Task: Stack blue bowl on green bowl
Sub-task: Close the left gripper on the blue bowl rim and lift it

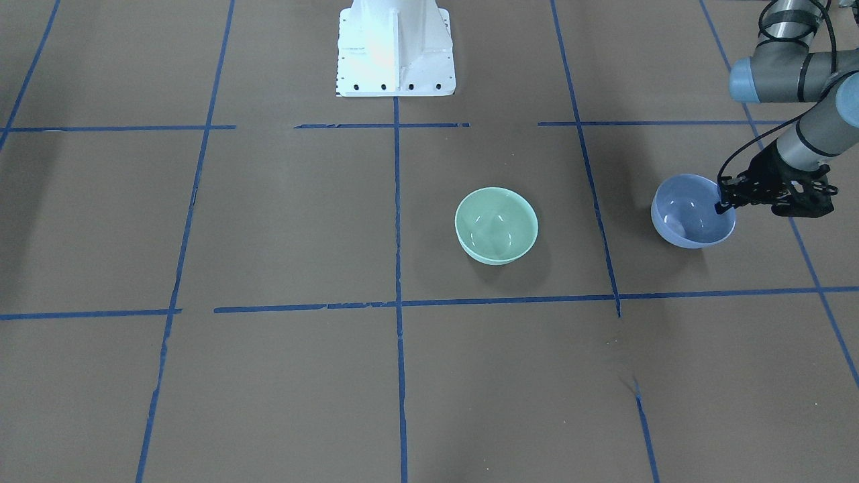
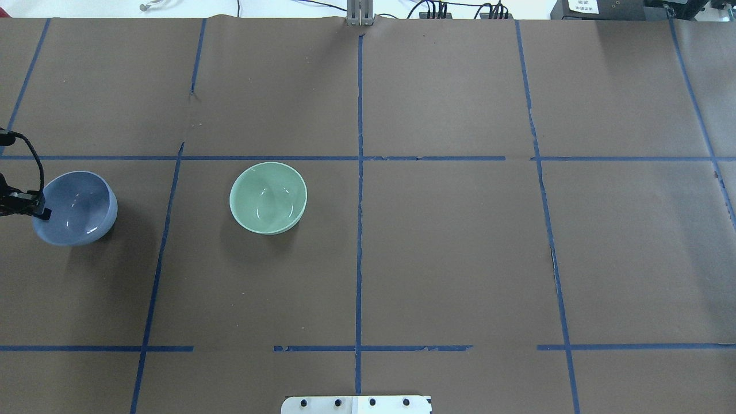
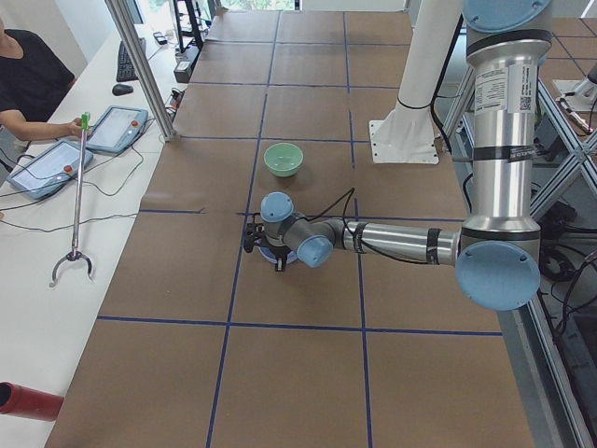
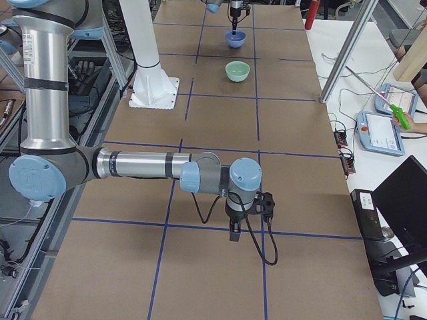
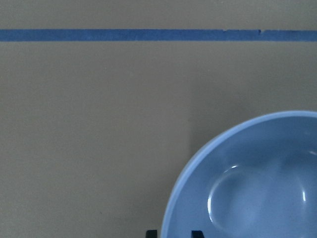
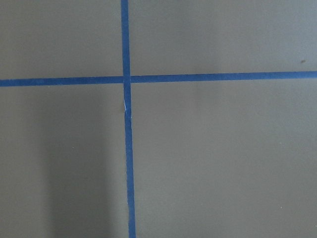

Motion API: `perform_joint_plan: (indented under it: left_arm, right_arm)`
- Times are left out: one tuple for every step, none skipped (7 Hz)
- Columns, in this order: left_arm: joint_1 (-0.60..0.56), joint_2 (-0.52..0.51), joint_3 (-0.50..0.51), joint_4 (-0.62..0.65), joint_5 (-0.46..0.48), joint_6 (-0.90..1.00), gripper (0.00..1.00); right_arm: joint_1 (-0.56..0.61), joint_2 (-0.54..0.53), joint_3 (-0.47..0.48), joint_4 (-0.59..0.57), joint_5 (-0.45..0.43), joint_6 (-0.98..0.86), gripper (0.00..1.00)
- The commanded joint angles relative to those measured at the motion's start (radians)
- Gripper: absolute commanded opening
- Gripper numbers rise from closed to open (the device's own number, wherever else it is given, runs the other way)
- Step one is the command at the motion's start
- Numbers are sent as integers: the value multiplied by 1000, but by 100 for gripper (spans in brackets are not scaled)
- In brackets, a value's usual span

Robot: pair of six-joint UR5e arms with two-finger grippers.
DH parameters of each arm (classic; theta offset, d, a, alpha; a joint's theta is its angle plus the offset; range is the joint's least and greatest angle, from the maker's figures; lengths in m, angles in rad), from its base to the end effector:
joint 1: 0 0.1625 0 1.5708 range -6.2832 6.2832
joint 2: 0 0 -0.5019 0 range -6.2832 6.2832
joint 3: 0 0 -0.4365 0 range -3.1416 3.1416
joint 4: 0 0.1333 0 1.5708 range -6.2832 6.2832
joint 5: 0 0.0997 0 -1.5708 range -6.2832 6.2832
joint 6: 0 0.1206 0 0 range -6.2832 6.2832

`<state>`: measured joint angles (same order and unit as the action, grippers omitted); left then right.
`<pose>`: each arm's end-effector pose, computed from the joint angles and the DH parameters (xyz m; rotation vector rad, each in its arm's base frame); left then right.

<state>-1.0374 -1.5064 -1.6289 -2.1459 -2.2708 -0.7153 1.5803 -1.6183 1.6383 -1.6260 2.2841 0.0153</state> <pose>0.2256 -0.4914 0.6901 0.0443 0.8694 0.0288 0.0592 -0.5085 0.7498 -0.0358 -0.7132 0.0363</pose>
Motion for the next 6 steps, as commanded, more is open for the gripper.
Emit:
perform_joint_plan:
  left_arm:
    - [-13,69,-137,39,-10,4,0]
    - [-65,60,-200,146,-45,19,0]
    - [-131,40,-260,293,-79,93,0]
    - [-174,-44,-326,477,-79,108,0]
    - [-226,-145,-386,659,-79,134,0]
    - [-284,-260,-435,852,-78,157,0]
  right_arm:
    - [0,0,0,0,0,0,100]
    - [0,0,0,0,0,0,100]
    - [0,0,0,0,0,0,100]
    - [1,0,0,0,0,0,100]
    - [0,0,0,0,0,0,100]
    - [0,0,0,0,0,0,100]
